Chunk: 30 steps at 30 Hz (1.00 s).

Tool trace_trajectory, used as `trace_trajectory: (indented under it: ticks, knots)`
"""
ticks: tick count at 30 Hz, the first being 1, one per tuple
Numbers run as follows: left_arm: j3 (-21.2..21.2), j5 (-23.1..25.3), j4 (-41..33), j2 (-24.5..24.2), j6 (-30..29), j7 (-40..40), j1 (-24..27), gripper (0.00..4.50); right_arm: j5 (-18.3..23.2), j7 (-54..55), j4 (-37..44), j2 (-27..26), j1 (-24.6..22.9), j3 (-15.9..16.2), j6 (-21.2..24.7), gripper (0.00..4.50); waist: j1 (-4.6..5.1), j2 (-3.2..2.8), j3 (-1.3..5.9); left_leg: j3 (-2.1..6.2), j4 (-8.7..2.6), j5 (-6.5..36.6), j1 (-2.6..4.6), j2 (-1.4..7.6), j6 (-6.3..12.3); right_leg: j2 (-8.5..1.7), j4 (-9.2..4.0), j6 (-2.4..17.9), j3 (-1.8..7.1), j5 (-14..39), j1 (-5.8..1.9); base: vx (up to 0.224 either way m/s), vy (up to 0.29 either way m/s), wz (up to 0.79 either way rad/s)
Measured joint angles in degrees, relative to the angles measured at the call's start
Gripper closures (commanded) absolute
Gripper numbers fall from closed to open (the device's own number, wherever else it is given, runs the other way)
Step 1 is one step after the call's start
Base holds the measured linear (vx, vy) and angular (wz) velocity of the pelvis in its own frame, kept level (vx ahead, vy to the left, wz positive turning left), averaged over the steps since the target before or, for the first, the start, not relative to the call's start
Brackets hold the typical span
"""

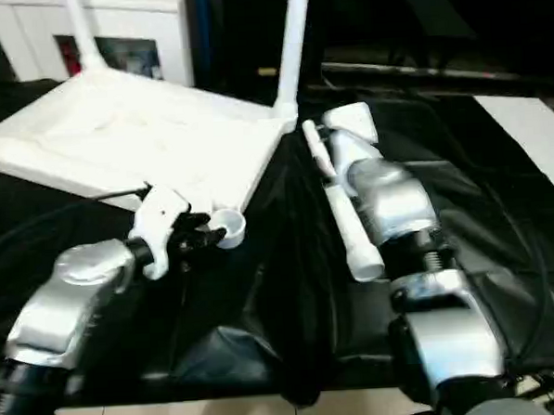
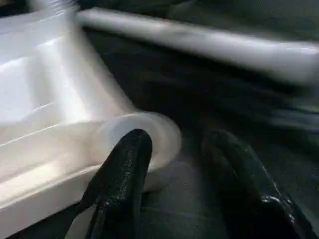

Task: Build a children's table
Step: Rotate table base, then pick table leg

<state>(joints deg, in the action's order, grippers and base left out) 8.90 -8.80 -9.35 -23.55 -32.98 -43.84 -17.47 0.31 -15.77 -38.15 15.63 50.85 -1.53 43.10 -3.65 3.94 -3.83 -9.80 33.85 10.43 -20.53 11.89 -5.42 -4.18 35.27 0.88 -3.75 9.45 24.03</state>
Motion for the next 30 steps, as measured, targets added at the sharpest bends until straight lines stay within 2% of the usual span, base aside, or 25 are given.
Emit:
trace_trajectory:
  ticks: [3,8,16,18,21,23,30]
  knots:
    - [-0.58,-2.44,-3.75,-2.48,-2.02,-3.38,0.28,2.33,0.18,-0.89,-1.06,1.18,0.23,-0.46,3.92,0.03,0.05,-0.02,-0.01,-0.07,0.04,-0.01,0.00,-0.01,-0.01,-0.02,0.01,0.01,0.02,-0.01,-0.01,0.000,0.000,0.00]
    - [0.53,-6.30,-9.74,-4.63,-6.89,-7.96,1.35,2.33,3.51,-4.13,-5.71,0.87,0.91,-2.09,9.47,0.03,0.14,-0.01,-0.01,-0.07,0.08,-0.02,0.00,-0.02,-0.02,-0.03,0.06,0.02,0.04,-0.01,-0.01,0.000,0.000,0.00]
    - [1.06,-7.71,-10.79,-5.63,-9.88,-7.88,1.34,2.33,3.70,-4.84,-11.00,0.80,-0.42,-2.15,10.91,0.03,0.12,0.05,0.03,-0.08,0.11,-0.04,0.01,-0.01,-0.07,-0.02,0.10,0.01,0.02,-0.01,-0.03,0.000,0.000,0.00]
    - [1.05,-8.42,-11.74,-6.08,-10.90,-7.95,1.32,2.33,3.75,-5.04,-11.74,0.83,-0.71,-2.18,10.67,0.31,0.10,0.13,0.09,-0.08,0.11,-0.04,0.05,-0.01,-0.07,-0.02,0.12,0.01,0.02,-0.01,-0.08,0.000,0.000,0.00]
    - [1.05,-9.00,-12.13,-6.20,-11.19,-8.01,1.32,2.33,3.87,-5.66,-12.53,0.82,-0.70,-2.25,10.40,0.44,0.11,0.30,0.20,-0.07,0.15,-0.06,0.11,-0.01,-0.09,-0.02,0.17,0.01,0.02,-0.01,-0.11,0.000,0.000,0.00]
    - [1.05,-9.17,-12.13,-6.50,-11.26,-7.98,1.32,2.33,4.17,-5.91,-13.35,0.82,-0.65,-2.58,9.98,0.73,0.10,0.40,0.26,-0.06,0.23,-0.06,0.15,-0.01,-0.10,-0.02,0.23,-0.01,0.02,0.01,-0.15,0.000,0.000,0.00]
    - [1.04,-10.39,-12.51,-7.00,-12.99,-7.84,1.31,2.33,4.79,-4.72,-16.19,0.82,-0.31,-4.29,7.30,1.26,0.07,0.69,0.46,-0.01,0.50,-0.06,0.20,-0.01,-0.10,-0.06,0.47,-0.27,0.03,0.16,-0.19,0.000,0.000,0.00]
